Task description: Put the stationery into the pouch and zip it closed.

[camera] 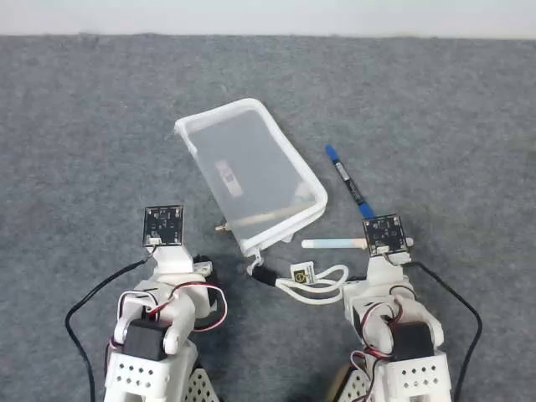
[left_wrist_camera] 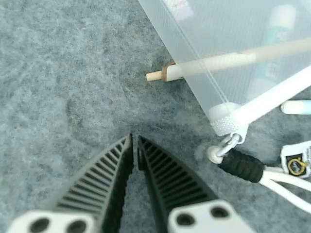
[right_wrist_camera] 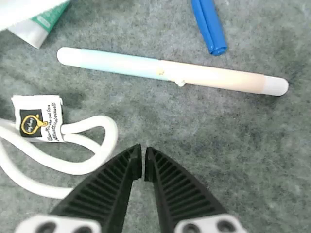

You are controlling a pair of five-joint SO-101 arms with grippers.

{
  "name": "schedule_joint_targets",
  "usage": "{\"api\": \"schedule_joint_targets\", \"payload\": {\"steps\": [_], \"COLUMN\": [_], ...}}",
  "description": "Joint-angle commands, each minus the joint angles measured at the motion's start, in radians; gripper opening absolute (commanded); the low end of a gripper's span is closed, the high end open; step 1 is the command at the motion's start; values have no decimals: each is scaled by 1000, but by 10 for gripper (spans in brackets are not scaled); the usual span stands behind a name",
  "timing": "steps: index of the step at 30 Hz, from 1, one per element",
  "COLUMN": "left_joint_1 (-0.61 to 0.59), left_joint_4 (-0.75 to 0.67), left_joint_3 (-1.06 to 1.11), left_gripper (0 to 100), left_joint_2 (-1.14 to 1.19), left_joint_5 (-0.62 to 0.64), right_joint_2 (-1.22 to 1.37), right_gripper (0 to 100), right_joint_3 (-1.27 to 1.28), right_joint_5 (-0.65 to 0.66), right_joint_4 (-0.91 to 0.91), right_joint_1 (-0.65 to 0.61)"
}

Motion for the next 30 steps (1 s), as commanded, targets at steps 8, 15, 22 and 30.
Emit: {"api": "schedule_joint_targets", "payload": {"steps": [8,15,22,30], "left_joint_1": [63,14,-195,-354], "left_joint_4": [3,5,-17,-160], "left_joint_3": [-15,-81,-122,-59], "left_gripper": [12,12,12,12], "left_joint_2": [-5,-6,-6,-6], "left_joint_5": [8,-40,-516,-652], "right_joint_2": [-24,-24,-24,-24], "right_gripper": [9,8,9,9], "right_joint_3": [6,-89,-195,-359], "right_joint_5": [-2,0,0,281], "right_joint_4": [12,44,4,-77], "right_joint_1": [4,19,137,127]}}
